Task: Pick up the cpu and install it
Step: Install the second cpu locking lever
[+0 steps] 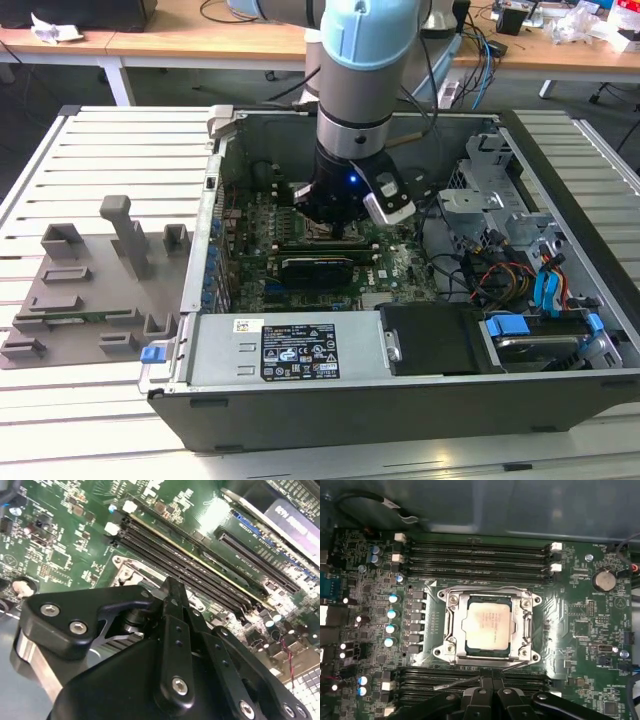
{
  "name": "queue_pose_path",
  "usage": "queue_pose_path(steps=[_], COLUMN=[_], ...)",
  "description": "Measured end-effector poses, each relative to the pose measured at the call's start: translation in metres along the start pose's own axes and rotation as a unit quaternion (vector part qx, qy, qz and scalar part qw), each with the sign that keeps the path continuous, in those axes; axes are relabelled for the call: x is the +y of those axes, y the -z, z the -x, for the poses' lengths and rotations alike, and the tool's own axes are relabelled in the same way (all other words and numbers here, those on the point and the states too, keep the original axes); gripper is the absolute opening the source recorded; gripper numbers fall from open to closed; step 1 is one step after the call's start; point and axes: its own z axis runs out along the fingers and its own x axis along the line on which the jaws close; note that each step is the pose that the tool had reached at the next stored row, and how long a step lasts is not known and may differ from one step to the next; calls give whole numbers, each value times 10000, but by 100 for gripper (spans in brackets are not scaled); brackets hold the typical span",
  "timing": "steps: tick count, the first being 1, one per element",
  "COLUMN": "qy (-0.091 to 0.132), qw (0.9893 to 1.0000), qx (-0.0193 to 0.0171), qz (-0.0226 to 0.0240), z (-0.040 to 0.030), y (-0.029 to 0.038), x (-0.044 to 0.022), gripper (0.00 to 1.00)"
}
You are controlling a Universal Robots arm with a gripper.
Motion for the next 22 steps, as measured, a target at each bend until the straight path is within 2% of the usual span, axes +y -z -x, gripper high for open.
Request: queue_pose_path(steps=[6,11,18,22], qy=[0,0,-1,0], qw=[10000,10000,10000,10000], qx=[0,0,0,1], qz=[1,1,2,1], z=[-37,-41,-50,-146], y=[-66,-103,-131,-157], x=[-6,-10,-12,6], gripper=[11,11,11,11])
